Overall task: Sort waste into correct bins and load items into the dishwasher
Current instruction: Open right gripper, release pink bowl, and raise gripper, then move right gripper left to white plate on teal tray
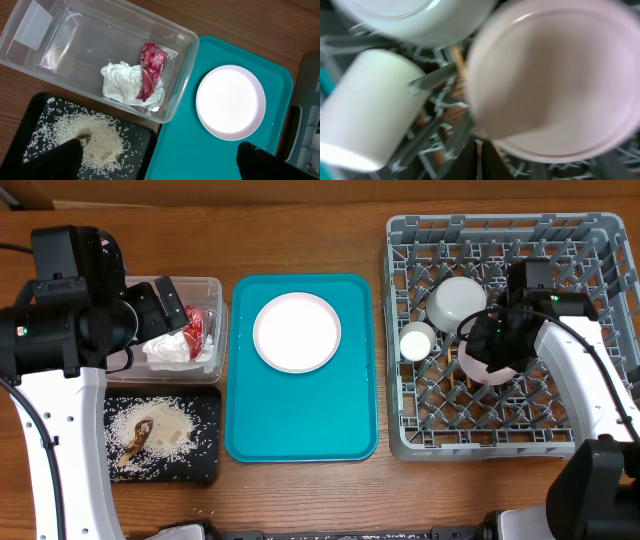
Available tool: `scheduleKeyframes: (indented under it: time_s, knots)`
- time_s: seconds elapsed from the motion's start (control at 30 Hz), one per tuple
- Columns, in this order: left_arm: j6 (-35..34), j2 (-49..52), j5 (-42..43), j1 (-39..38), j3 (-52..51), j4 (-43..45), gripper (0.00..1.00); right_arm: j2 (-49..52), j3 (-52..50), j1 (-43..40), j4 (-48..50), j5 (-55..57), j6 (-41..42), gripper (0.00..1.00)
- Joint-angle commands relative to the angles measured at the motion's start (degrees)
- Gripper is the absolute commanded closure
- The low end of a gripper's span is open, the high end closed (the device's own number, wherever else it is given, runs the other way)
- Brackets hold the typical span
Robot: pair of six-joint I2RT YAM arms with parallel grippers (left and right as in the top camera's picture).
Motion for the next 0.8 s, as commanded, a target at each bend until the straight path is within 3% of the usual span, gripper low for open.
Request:
scheduleKeyframes:
  time_s: [0.0,0.1,0.2,0.27,0.37,0.47,0.5,0.57,0.6,0.77]
  knots:
    - [0.17,0.37,-0.39,0.24,0.59,0.09,0.0,-0.07,3.41,-0.04,0.7,-18.4,-5.57,0.93]
    - [0.17,0.37,-0.39,0.24,0.59,0.09,0.0,-0.04,3.61,0.76,3.78,-36.59,-5.79,0.93]
    - [0.17,0.37,-0.39,0.24,0.59,0.09,0.0,-0.04,3.61,3.58,5.9,-42.69,-6.4,0.9]
    - [0.17,0.37,-0.39,0.24,0.59,0.09,0.0,-0.04,3.61,6.38,7.1,-41.29,-6.4,0.76]
    - [0.17,0.37,-0.39,0.24,0.59,0.09,0.0,-0.04,3.58,11.1,9.2,-37.4,-6.38,0.66]
    - [0.17,0.37,-0.39,0.24,0.59,0.09,0.0,-0.04,3.54,16.31,12.26,-35.58,-6.38,0.47]
    - [0.17,0.37,-0.39,0.24,0.59,0.09,0.0,-0.04,3.54,18.4,13.94,-35.54,-6.38,0.39]
    - [0.17,0.37,-0.39,0.24,0.59,0.09,0.0,-0.02,3.54,22.14,17.4,-35.56,-6.34,0.04]
    - [0.17,0.37,-0.39,0.24,0.59,0.09,0.0,-0.04,3.54,24.26,19.47,-35.56,-6.34,0.0]
    - [0.17,0.37,-0.39,0.24,0.59,0.09,0.0,0.04,3.54,32.81,28.39,-35.52,-6.38,0.0]
